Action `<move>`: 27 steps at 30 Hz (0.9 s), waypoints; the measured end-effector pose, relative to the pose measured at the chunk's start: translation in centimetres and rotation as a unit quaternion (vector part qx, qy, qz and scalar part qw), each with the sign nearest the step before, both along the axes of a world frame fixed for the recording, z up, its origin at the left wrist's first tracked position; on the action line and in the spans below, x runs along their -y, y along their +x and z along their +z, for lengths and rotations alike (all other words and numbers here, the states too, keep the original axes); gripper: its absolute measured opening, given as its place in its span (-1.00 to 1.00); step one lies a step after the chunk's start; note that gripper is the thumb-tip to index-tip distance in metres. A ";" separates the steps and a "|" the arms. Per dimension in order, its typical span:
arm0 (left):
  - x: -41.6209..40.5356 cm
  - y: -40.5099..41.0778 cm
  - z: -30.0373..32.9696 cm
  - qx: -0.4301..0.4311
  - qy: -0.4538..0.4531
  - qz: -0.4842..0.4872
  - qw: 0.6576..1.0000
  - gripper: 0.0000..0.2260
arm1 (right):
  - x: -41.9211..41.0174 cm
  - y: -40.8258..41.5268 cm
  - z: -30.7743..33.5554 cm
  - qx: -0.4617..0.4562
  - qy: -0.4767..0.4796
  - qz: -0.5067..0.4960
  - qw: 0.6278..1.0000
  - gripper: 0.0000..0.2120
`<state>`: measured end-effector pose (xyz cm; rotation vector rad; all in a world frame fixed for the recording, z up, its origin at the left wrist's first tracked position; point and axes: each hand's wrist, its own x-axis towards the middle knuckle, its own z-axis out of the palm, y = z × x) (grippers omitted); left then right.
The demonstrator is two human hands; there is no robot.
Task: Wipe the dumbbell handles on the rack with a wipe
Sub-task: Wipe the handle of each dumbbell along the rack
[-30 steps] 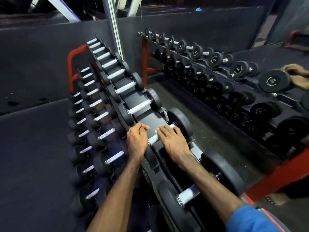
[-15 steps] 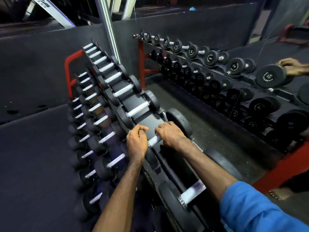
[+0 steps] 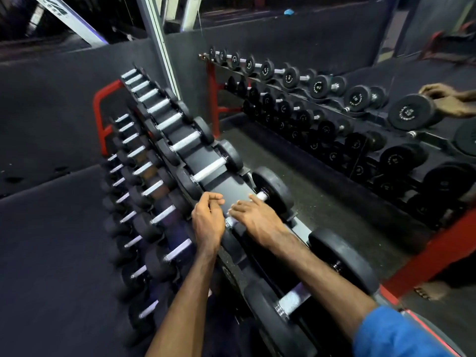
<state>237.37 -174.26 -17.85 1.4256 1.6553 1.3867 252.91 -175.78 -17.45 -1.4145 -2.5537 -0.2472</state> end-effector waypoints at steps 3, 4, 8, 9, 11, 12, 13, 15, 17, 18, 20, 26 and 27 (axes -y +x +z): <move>0.2 0.1 0.1 -0.007 0.007 0.001 1.000 -0.78 | 1.1 0.7 -0.7 -0.027 0.106 -0.015 0.994 -0.63; 0.1 0.0 0.1 -0.010 0.010 0.001 1.000 -0.78 | 1.5 0.3 -1.1 -0.013 0.135 -0.002 0.991 -0.67; 0.1 0.0 -0.1 -0.016 0.007 -0.006 1.000 -0.78 | 2.0 0.9 -1.2 -0.028 0.169 -0.037 0.985 -0.73; 0.0 -0.1 -0.1 -0.016 0.007 -0.002 1.000 -0.79 | 1.8 1.2 -1.0 -0.051 0.160 -0.056 0.984 -0.73; 0.2 0.0 0.0 -0.017 0.004 0.006 1.000 -0.79 | 1.9 0.9 -0.8 -0.079 0.119 -0.054 0.988 -0.81; 0.2 0.1 0.1 -0.019 0.001 0.004 1.000 -0.79 | 2.3 0.4 -0.7 -0.081 0.101 -0.045 0.991 -0.85; 0.2 0.0 0.1 -0.018 -0.002 0.003 1.000 -0.79 | 2.5 0.2 -0.5 -0.094 0.078 -0.045 0.992 -0.86; 0.0 -0.1 -0.1 -0.013 -0.004 0.001 1.000 -0.79 | 2.4 0.4 0.0 -0.170 0.007 -0.107 0.980 -0.85; 0.0 -0.1 -0.1 -0.011 -0.005 0.003 1.000 -0.79 | 2.3 0.8 -0.2 -0.288 -0.030 -0.177 0.941 -0.79; 0.0 0.0 -0.1 -0.014 -0.003 0.005 1.000 -0.79 | 2.6 0.4 -0.5 -0.346 -0.046 -0.191 0.917 -0.76; -0.1 -0.1 -0.2 -0.020 0.001 0.002 1.000 -0.79 | 3.2 -0.9 -1.8 -0.472 -0.094 -0.198 0.854 -0.73; -0.2 -0.1 -0.5 -0.015 0.005 0.004 1.000 -0.81 | 2.8 -2.3 -1.7 -0.853 -0.246 -0.263 0.378 -0.77; -0.1 -0.1 -0.4 -0.013 0.006 0.007 1.000 -0.81 | 3.0 -2.5 -1.6 -0.858 -0.261 -0.258 0.360 -0.78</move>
